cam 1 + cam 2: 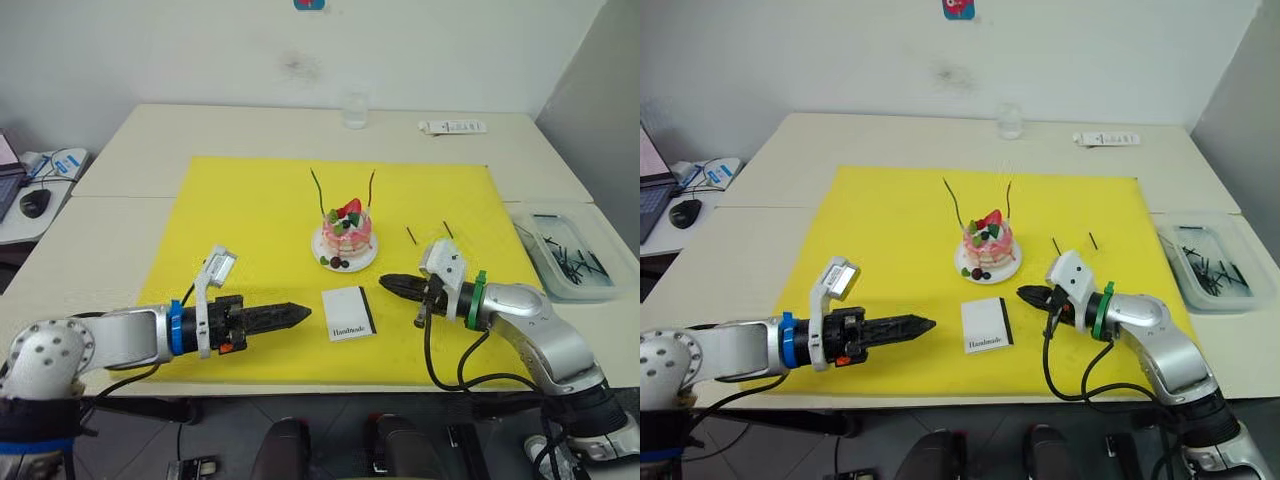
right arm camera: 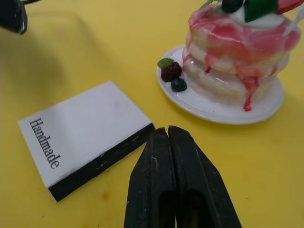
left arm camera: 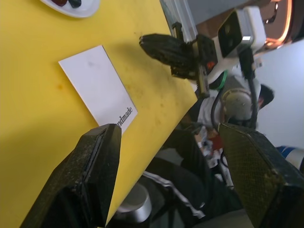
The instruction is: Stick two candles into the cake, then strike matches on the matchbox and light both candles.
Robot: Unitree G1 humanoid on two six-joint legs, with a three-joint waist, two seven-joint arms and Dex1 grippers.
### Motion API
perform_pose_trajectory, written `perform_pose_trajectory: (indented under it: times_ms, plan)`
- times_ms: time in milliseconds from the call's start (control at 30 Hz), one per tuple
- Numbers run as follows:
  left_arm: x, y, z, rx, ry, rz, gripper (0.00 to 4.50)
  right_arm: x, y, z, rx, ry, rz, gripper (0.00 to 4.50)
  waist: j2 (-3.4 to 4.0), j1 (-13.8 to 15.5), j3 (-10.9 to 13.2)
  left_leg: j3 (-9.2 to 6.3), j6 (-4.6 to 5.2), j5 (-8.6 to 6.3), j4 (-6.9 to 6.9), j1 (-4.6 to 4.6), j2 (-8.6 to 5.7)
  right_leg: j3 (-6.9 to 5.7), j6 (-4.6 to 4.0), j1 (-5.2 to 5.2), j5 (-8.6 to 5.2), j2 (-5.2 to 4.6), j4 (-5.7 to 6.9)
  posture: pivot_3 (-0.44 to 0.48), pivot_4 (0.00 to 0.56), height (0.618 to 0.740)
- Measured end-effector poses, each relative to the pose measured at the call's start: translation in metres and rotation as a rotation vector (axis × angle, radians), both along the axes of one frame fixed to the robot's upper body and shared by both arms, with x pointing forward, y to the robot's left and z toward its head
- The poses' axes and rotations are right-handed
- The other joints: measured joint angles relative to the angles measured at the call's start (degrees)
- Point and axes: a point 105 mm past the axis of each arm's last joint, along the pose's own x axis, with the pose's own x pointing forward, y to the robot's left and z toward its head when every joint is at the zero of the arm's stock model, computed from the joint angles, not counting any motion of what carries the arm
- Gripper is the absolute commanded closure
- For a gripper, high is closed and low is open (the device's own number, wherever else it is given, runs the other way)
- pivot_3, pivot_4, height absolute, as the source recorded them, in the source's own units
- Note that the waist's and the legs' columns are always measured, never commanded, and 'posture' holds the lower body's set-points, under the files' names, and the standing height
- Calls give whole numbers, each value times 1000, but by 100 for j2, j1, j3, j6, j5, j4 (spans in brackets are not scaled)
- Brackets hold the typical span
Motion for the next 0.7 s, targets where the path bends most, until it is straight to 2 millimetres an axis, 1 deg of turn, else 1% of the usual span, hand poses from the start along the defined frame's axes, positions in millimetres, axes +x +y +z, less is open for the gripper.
perform_pose_trajectory:
  times_ms: [167,267,433,567,700]
  plan:
    - [10,-16,-25,-2,111,51,866,-3,-1,-8,-80,-3,16,4467,-3,3,0,8,-2,0,2,-2,-1,9,4,-1,2,-1,1,0,150,740]
    - [16,-22,-38,25,163,98,866,-4,-1,-11,-93,2,21,4467,-3,8,0,1,-2,1,2,2,1,5,2,-1,3,1,10,0,150,740]
    - [23,-32,-41,39,188,131,866,-4,-1,-15,-115,8,16,4467,-3,11,-1,0,-4,2,6,8,-4,5,1,7,5,0,12,0,150,740]
    - [26,-37,-43,35,201,146,866,-8,7,-21,-116,25,35,4467,-6,27,-3,3,-11,6,11,8,-14,8,7,12,9,-4,9,0,150,740]
    - [25,-43,-44,28,210,143,866,-6,9,-29,-131,31,27,4467,-7,51,-6,6,-18,11,15,8,-22,10,10,16,11,-6,6,0,150,740]
